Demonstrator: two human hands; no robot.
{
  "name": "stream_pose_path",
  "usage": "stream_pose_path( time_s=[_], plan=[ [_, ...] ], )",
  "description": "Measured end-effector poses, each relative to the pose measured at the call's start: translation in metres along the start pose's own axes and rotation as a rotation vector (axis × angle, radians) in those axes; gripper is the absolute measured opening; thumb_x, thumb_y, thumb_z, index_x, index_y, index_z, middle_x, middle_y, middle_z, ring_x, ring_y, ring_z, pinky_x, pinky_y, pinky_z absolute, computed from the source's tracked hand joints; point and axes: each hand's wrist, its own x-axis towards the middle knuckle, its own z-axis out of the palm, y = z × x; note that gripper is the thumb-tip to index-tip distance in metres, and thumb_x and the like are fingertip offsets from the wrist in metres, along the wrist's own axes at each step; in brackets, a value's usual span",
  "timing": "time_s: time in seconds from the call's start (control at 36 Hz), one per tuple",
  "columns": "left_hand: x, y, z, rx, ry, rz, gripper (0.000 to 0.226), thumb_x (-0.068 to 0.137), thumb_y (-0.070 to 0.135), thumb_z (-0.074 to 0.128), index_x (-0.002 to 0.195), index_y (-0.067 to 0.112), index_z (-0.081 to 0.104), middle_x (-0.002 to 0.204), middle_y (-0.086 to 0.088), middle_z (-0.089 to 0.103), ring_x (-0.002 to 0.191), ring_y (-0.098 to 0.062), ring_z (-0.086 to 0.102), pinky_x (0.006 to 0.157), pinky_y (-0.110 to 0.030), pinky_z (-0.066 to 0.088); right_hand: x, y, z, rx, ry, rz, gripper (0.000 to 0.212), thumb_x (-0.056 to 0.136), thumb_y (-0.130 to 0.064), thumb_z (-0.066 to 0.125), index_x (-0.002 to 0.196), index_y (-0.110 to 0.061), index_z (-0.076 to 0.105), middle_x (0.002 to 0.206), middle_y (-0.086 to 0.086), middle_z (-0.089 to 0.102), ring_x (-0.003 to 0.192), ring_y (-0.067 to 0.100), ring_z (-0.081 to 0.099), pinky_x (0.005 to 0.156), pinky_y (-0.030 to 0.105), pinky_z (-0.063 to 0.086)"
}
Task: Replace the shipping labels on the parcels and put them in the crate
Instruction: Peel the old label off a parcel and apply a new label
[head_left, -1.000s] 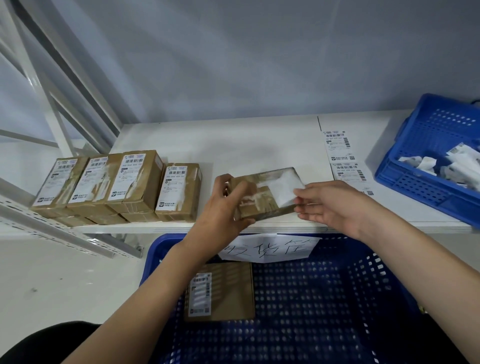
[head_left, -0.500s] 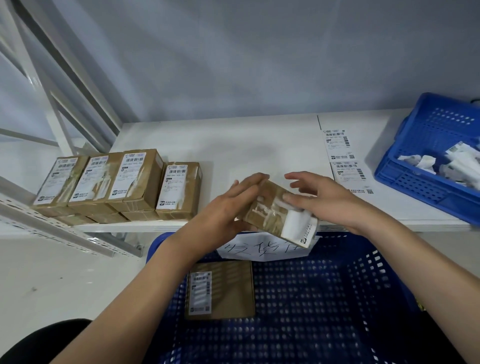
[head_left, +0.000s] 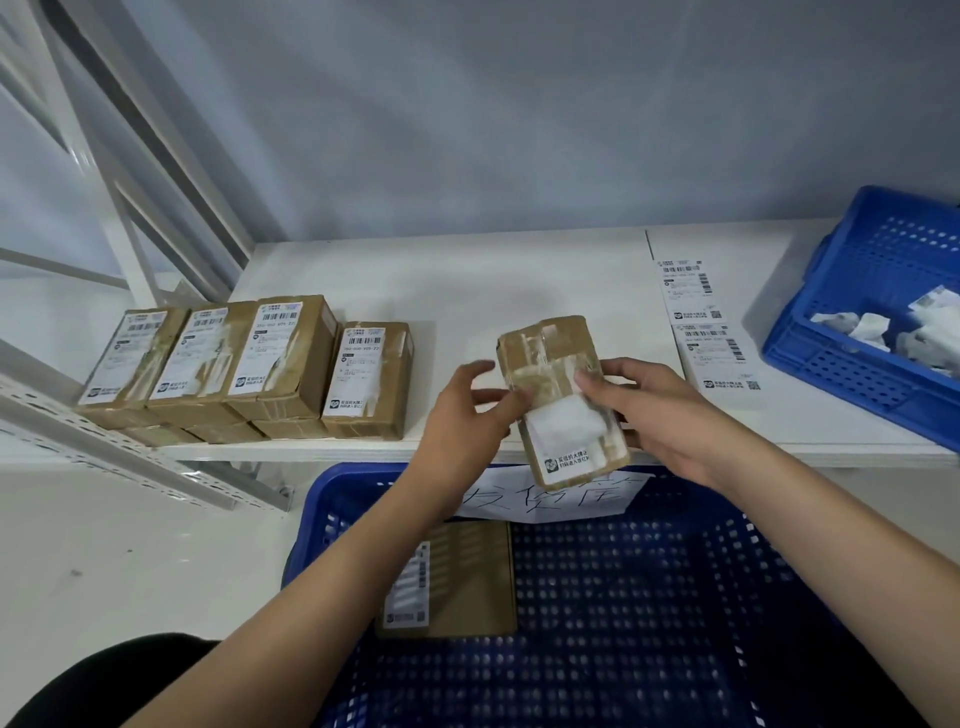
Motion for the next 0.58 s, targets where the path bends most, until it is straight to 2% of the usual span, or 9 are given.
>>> stream_pose_path(
  time_s=[0.14, 0.19, 0.31, 0.36, 0.39, 0.47, 0.58],
  plan=[
    [0.002, 0.004, -0.004, -0.191, -0.013, -0.1, 0.037, 0.089, 0.022, 0.079, 0.12, 0.009, 0.066, 0.102, -0.003, 0.077, 0.095, -0.02, 0.076, 0.092, -0.034, 0.06, -0.004, -0.001, 0.003, -0.007, -0.038, -0.006, 0.04, 0.09, -0.039, 0.07, 0.123, -0.017, 0.066, 0.104, 0.0, 0.077, 0.099, 0.016, 0.073, 0.098, 0.044, 0.055],
    [0.002, 0.005, -0.005, -0.195, -0.005, -0.102, 0.036, 0.086, 0.019, 0.082, 0.117, 0.005, 0.068, 0.1, -0.006, 0.078, 0.092, -0.022, 0.076, 0.088, -0.034, 0.062, -0.005, 0.001, 0.005, -0.123, 0.022, -0.06, 0.044, 0.091, -0.041, 0.069, 0.13, -0.021, 0.063, 0.106, 0.0, 0.076, 0.097, 0.014, 0.072, 0.095, 0.037, 0.056],
    [0.002, 0.002, -0.006, -0.114, 0.07, -0.107, 0.042, 0.08, 0.025, 0.087, 0.112, 0.003, 0.07, 0.097, -0.007, 0.077, 0.088, -0.02, 0.076, 0.079, -0.031, 0.064, -0.006, 0.007, 0.012, -0.505, 0.265, -0.487, 0.041, 0.094, -0.032, 0.068, 0.133, -0.027, 0.059, 0.121, -0.01, 0.061, 0.109, 0.005, 0.058, 0.097, 0.022, 0.045],
    [0.003, 0.001, -0.007, -0.094, 0.101, -0.107, 0.044, 0.078, 0.027, 0.088, 0.109, 0.002, 0.071, 0.094, -0.006, 0.077, 0.084, -0.018, 0.076, 0.078, -0.032, 0.064, -0.01, 0.008, 0.015, -0.631, 0.217, -0.679, 0.032, 0.095, -0.023, 0.067, 0.127, -0.025, 0.066, 0.119, -0.01, 0.06, 0.11, 0.005, 0.054, 0.098, 0.013, 0.038],
    [0.004, 0.0, -0.007, -0.076, 0.113, -0.1, 0.044, 0.077, 0.029, 0.089, 0.108, 0.002, 0.072, 0.092, -0.006, 0.078, 0.083, -0.017, 0.077, 0.079, -0.034, 0.064, -0.01, 0.011, 0.016, -0.698, 0.173, -0.743, 0.029, 0.095, -0.019, 0.067, 0.124, -0.023, 0.069, 0.118, -0.009, 0.061, 0.112, 0.007, 0.053, 0.1, 0.014, 0.036],
    [0.006, -0.003, -0.007, -0.008, 0.134, -0.075, 0.042, 0.075, 0.034, 0.09, 0.103, 0.008, 0.073, 0.09, -0.002, 0.078, 0.083, -0.017, 0.076, 0.082, -0.041, 0.064, -0.008, 0.02, 0.019, -0.872, 0.114, -0.854, 0.028, 0.091, -0.011, 0.071, 0.118, -0.018, 0.074, 0.117, -0.005, 0.067, 0.111, 0.019, 0.057, 0.097, 0.033, 0.039],
    [0.008, -0.004, -0.007, 0.01, 0.134, -0.062, 0.045, 0.074, 0.036, 0.09, 0.104, 0.007, 0.073, 0.091, -0.002, 0.078, 0.084, -0.017, 0.076, 0.082, -0.043, 0.064, -0.004, 0.022, 0.018, -0.921, 0.095, -0.886, 0.025, 0.086, -0.008, 0.075, 0.11, -0.014, 0.077, 0.106, -0.007, 0.07, 0.099, 0.024, 0.06, 0.089, 0.035, 0.038]
  ],
)
